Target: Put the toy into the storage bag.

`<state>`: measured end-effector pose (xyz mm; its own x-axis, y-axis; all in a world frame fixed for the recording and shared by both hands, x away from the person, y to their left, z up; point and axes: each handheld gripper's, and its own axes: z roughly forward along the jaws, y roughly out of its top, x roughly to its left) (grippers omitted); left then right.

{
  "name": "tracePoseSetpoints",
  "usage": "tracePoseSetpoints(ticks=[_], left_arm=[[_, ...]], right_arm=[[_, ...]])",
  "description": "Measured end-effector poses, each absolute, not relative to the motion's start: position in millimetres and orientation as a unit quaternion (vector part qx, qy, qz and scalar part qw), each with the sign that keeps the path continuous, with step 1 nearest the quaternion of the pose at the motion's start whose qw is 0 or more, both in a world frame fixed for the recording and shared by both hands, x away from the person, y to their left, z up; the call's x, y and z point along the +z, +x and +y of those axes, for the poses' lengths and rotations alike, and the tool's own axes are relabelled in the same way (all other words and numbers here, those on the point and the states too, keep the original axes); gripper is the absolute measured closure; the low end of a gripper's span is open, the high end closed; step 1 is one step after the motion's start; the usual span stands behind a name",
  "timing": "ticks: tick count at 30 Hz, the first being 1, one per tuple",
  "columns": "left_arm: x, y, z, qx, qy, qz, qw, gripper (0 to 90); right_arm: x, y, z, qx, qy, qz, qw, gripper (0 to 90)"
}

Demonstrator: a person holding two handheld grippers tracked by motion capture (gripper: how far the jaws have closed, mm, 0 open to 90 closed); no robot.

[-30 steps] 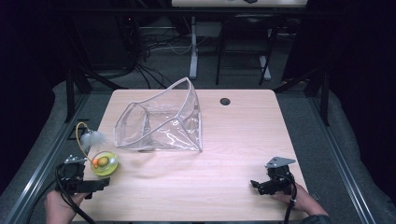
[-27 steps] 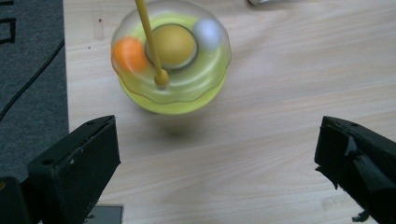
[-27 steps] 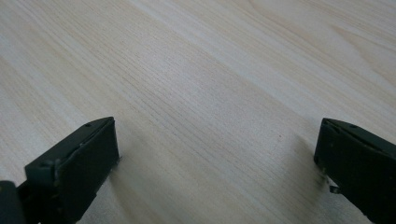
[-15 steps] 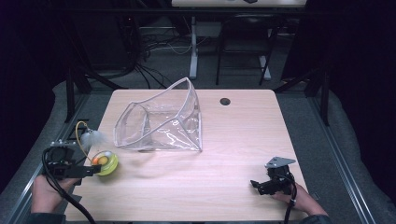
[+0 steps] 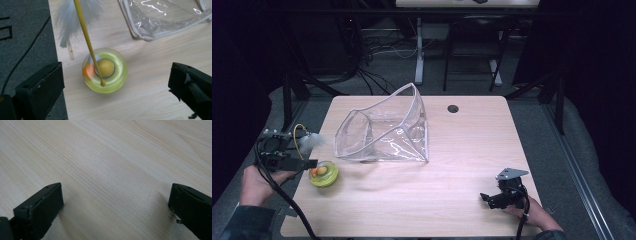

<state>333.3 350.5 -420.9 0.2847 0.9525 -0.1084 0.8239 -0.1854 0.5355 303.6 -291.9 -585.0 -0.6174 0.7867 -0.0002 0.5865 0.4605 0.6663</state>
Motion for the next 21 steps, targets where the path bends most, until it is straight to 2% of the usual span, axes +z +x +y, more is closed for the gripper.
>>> tracePoseSetpoints(ticks=[8,14,21], left_arm=[[-409,350,356,0.116,0.767,0.583,0.242,15.5],[-399,354,361,0.11,0.775,0.579,0.228,37.7],[-393,358,363,0.102,0.782,0.576,0.214,53.2]], right_arm=[[-585,304,-292,0.321,0.408,0.84,0.156,0.0],[-585,304,-292,0.321,0.408,0.84,0.156,0.0],[-585,304,-292,0.321,0.408,0.84,0.156,0.0]])
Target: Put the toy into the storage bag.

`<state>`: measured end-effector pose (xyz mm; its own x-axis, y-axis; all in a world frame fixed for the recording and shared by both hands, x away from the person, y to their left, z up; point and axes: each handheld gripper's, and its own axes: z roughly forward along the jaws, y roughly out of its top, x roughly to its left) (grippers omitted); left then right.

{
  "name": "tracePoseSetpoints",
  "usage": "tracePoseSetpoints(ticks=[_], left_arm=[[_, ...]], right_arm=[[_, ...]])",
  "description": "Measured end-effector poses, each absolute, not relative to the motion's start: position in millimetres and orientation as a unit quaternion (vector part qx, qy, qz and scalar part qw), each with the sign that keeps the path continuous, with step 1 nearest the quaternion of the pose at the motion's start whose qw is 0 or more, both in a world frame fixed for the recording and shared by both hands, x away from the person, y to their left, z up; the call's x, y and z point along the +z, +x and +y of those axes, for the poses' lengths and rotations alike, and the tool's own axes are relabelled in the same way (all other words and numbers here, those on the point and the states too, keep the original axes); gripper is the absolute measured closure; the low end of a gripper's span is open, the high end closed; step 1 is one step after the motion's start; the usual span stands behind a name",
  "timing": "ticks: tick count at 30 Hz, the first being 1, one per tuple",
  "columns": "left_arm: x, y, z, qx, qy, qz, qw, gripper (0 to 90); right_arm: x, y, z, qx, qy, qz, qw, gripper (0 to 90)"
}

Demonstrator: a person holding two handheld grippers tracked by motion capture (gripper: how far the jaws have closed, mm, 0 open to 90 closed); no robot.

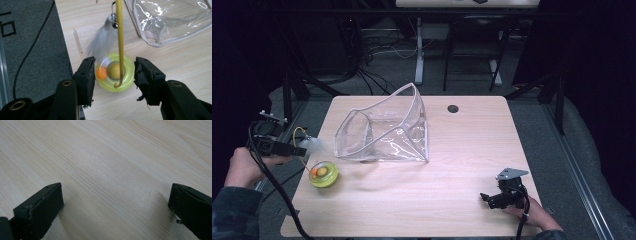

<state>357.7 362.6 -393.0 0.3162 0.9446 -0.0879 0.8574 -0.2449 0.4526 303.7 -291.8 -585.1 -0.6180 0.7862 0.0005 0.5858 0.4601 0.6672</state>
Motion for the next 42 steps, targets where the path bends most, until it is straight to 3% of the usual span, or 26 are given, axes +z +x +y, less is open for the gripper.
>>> tracePoseSetpoints(ticks=[3,6,16,21,42], left_arm=[[-393,360,361,0.097,0.787,0.573,0.209,57.6],[-393,361,359,0.099,0.789,0.571,0.205,68.0],[-393,362,361,0.104,0.786,0.575,0.201,76.8],[-395,362,361,0.104,0.785,0.577,0.202,87.2],[-382,361,355,0.121,0.797,0.561,0.189,88.4]], right_arm=[[-585,304,-292,0.322,0.408,0.84,0.156,0.0],[-585,304,-292,0.322,0.409,0.84,0.156,0.0],[-585,304,-292,0.322,0.409,0.84,0.156,0.0],[-585,304,-292,0.321,0.409,0.84,0.156,0.0],[-585,304,-292,0.321,0.408,0.84,0.156,0.0]])
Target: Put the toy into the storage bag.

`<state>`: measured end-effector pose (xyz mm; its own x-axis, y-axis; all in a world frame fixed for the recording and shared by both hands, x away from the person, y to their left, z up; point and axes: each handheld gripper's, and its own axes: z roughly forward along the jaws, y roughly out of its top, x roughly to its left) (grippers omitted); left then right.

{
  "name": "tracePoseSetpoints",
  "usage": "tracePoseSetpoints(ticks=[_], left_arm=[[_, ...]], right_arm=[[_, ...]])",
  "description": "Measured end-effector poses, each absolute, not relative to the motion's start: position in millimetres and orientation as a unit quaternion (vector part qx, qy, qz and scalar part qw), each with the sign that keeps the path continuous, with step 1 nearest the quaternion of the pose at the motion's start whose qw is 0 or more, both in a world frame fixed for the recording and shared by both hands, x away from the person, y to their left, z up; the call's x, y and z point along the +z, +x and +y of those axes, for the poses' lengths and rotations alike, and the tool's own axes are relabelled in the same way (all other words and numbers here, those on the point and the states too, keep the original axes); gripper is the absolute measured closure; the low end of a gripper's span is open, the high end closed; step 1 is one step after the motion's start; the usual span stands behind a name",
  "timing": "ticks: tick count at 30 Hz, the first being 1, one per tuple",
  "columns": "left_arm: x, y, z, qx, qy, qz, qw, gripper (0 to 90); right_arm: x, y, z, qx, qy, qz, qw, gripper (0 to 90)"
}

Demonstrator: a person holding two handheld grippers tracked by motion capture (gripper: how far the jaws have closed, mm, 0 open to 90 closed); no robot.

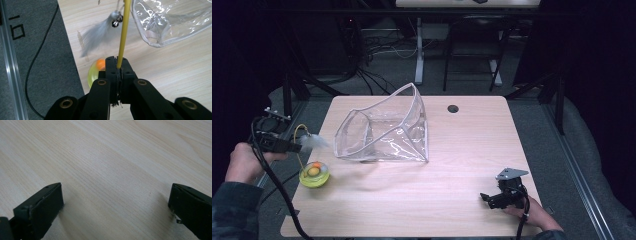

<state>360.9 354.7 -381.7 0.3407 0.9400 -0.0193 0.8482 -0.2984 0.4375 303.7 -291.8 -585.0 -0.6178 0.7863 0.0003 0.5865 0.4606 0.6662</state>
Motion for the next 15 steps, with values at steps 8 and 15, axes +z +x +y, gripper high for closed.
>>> tracePoseSetpoints(ticks=[8,15], left_arm=[[-370,364,354,0.129,0.799,0.555,0.193,88.4],[-360,367,351,0.136,0.8,0.551,0.194,88.5]], right_arm=[[-585,304,-292,0.32,0.409,0.841,0.155,0.0],[-585,304,-292,0.323,0.409,0.839,0.155,0.0]])
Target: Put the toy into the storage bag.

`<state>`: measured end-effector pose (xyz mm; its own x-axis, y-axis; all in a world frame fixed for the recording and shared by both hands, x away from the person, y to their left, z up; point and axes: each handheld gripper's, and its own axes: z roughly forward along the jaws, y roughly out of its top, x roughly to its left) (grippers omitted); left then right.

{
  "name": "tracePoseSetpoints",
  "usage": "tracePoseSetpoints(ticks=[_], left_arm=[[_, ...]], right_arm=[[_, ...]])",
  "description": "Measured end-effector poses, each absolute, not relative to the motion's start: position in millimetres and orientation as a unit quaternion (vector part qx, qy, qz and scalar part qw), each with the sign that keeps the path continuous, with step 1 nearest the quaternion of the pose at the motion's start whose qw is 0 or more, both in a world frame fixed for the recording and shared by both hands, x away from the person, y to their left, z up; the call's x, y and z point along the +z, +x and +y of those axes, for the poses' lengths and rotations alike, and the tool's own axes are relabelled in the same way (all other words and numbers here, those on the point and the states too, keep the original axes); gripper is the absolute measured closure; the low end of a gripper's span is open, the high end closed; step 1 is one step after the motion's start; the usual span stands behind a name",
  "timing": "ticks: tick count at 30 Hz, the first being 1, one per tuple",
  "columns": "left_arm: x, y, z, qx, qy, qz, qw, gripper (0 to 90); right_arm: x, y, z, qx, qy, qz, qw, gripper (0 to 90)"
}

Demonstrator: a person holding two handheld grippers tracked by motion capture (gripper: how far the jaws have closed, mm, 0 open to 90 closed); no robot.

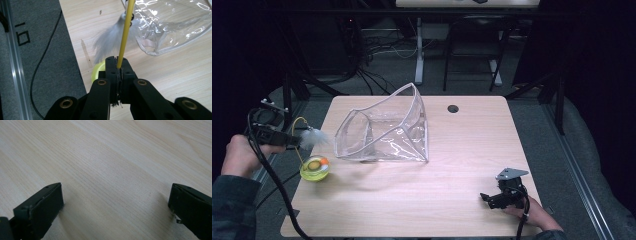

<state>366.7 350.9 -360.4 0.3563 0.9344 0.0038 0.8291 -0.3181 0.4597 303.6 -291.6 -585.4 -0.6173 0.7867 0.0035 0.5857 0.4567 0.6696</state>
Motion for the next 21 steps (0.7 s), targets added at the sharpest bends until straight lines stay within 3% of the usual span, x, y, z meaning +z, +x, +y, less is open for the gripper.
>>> tracePoseSetpoints(ticks=[21], left_arm=[[-309,383,342,0.163,0.811,0.53,0.185,88.6]], right_arm=[[-585,303,-292,0.322,0.41,0.839,0.157,0.0]])
